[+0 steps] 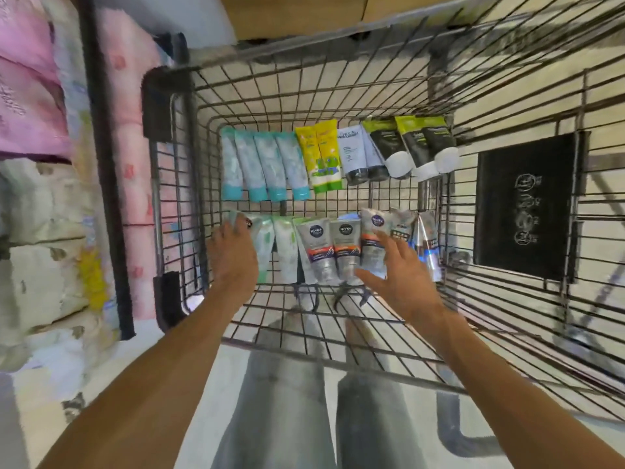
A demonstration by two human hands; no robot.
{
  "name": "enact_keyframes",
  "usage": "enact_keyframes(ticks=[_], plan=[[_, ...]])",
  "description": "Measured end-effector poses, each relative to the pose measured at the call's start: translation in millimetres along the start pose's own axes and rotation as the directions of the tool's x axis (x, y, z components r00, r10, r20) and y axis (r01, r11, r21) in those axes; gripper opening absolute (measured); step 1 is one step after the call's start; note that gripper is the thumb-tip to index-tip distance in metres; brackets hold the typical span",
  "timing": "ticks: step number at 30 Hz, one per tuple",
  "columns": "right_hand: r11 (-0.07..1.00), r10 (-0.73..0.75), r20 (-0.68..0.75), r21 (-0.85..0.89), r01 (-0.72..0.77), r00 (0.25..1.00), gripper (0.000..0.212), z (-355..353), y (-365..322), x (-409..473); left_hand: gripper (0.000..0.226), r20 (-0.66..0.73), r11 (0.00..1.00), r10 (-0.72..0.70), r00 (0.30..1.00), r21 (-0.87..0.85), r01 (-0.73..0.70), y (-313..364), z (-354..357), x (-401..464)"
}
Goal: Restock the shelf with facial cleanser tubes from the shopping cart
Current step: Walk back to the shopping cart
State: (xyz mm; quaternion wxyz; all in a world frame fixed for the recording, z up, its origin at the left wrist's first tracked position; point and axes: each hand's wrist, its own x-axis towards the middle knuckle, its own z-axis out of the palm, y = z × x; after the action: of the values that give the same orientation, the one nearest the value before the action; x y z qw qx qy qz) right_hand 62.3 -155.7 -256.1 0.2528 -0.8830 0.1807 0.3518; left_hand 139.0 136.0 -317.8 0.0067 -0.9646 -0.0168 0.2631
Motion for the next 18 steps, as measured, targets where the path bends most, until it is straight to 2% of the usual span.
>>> enact_keyframes(ticks=[3,6,11,14,18], plan=[[1.0,-0.001,-0.002,-0.018,0.001,1.0,0.094,4.4,8.2,7.0,0.077,0.011,0.998,-0.049,0.999,-0.029,0.049,1.9,5.7,3.4],[0.999,0.002,-0.007,-0.037,-0.002,1.0,0.086,6.4,10.4,11.2,0.094,0.09,0.986,-0.115,0.989,-0.11,0.124,11.2,1.6,6.6],[0.999,0.035,0.024,-0.013,-0.035,0.999,0.083,9.9,8.4,11.9,0.083,0.074,0.945,-0.13,0.989,-0.293,0.147,19.3,-5.2,-8.7],[0.995,0.091,0.037,0.03,-0.092,0.995,0.08,11.8,7.2,15.8,0.086,0.087,0.855,-0.045,0.995,-0.512,0.084,12.0,-4.4,-16.5],[0.977,0.193,0.037,0.083,-0.195,0.981,0.07,14.4,7.2,28.4,0.085,0.186,0.632,0.051,0.981,-0.767,0.113,13.9,-19.6,-21.8]])
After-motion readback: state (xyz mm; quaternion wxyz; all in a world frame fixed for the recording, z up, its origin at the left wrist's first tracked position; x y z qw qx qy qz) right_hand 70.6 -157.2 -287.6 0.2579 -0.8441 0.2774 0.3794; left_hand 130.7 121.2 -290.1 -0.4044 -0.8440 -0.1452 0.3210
